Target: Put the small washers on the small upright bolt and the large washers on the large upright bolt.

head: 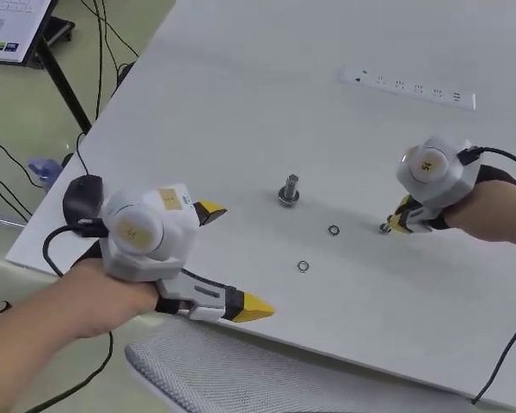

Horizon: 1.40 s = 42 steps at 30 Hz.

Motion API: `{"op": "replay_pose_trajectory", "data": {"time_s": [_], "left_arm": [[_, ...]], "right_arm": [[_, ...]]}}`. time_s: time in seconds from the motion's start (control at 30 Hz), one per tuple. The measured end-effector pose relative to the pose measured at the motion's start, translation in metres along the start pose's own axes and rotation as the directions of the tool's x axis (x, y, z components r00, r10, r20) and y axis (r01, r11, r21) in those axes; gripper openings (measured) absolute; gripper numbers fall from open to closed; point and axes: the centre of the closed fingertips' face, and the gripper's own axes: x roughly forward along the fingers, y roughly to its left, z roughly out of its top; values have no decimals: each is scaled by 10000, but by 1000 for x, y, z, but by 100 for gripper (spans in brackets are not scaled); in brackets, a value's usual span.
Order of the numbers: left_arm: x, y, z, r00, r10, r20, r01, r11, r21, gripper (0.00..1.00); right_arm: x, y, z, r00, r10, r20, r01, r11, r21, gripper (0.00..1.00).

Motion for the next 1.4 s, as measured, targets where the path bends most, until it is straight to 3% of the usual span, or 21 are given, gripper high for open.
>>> {"op": "replay_pose_trajectory", "data": {"time_s": [0.8, 1.4], "left_arm": [[-2, 1, -12, 9998, -41, -191, 36, 9996, -293, 92], [-6, -2, -5, 10000, 28, 95, -26, 9996, -297, 92]], "right_arm": [[20, 4, -6, 9998, -46, -207, 44, 9999, -119, 12], [21, 4, -8, 9996, -24, -296, 21, 9999, -107, 13]]}}
